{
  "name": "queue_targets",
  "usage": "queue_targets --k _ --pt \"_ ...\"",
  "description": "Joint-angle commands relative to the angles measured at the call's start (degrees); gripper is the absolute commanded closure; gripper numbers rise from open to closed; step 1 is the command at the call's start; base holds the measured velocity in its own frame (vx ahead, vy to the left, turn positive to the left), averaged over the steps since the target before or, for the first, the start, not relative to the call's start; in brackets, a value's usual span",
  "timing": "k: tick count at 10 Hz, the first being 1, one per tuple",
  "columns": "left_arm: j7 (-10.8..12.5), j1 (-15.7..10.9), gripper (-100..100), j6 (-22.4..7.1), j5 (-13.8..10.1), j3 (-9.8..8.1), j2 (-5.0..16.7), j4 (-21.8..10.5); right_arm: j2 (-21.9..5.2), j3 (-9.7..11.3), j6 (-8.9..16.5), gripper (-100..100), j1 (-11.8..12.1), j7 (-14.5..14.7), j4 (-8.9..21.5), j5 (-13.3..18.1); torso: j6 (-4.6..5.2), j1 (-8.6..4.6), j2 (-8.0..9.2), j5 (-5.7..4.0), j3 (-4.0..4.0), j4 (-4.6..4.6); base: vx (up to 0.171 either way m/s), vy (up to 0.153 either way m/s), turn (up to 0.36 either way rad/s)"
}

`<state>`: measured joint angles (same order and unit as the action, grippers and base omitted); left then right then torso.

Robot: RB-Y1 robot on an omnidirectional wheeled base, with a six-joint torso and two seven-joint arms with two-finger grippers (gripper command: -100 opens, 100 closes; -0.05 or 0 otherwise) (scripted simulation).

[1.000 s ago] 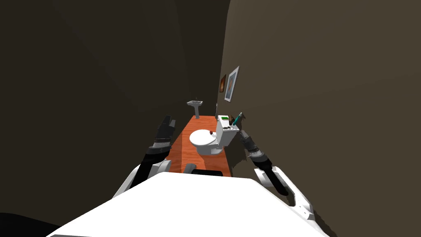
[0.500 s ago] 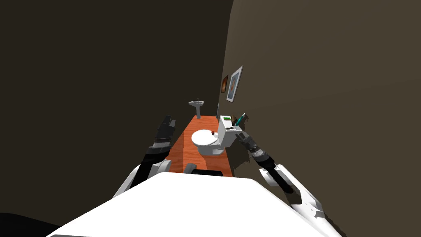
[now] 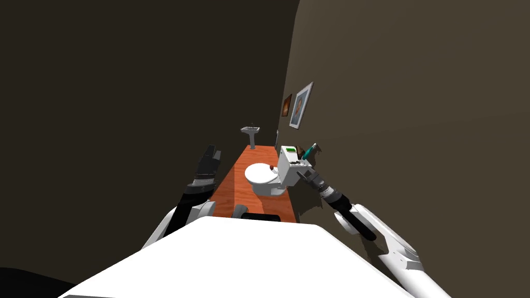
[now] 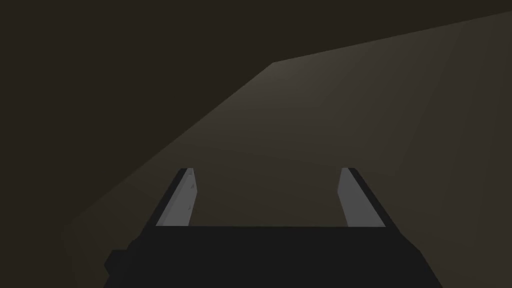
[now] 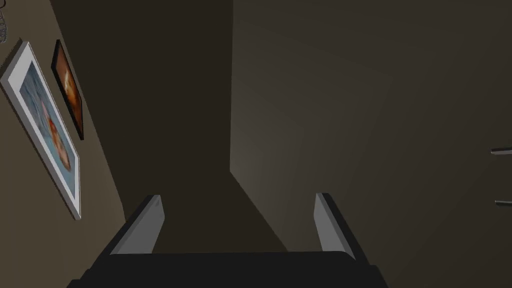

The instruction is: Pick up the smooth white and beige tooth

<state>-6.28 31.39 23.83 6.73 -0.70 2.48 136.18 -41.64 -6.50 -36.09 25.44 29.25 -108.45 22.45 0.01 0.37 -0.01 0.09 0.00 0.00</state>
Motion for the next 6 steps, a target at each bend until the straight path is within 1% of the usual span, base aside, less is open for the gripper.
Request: queue_targets --k 1,2,3,4,5,6 --pt "0.0 0.0 0 0.0 0.0 0.00 0.0 0.0 -2.3 -0.2 -0.1 -100 -0.3 0.9 1.3 1.1 0.00 0.00 0.00 0.00 0.00 0.00 0.019 0.093 0.065" --pt "0.0 0.0 0 0.0 0.0 0.00 0.0 0.0 -4.3 -0.4 0.1 -100 -0.5 2.1 2.8 3.0 -0.01 -0.03 -0.03 0.00 -0.02 -0.01 0.028 0.099 0.073" --pt "0.0 0.0 0 0.0 0.0 0.00 0.0 0.0 -4.8 -0.4 0.1 -100 -0.5 2.1 2.8 3.0 -0.01 -0.01 -0.06 0.00 -0.04 -0.01 0.021 0.080 0.026" --pt "0.0 0.0 0 0.0 0.0 0.00 0.0 0.0 -7.1 -0.6 0.3 -100 -0.6 3.2 4.3 4.9 0.01 -0.08 -0.05 -0.01 -0.03 -0.01 0.027 0.078 0.034" --pt "0.0 0.0 0 0.0 0.0 0.00 0.0 0.0 -8.9 -0.7 0.6 -100 -0.7 4.3 5.9 6.7 0.00 -0.09 -0.06 -0.02 -0.04 -0.01 0.036 0.086 0.057" --pt "0.0 0.0 0 0.0 0.0 0.00 0.0 0.0 -9.7 -0.7 0.6 -100 -0.7 4.3 5.9 6.7 0.00 -0.08 -0.08 -0.02 -0.05 -0.02 0.041 0.080 0.028"
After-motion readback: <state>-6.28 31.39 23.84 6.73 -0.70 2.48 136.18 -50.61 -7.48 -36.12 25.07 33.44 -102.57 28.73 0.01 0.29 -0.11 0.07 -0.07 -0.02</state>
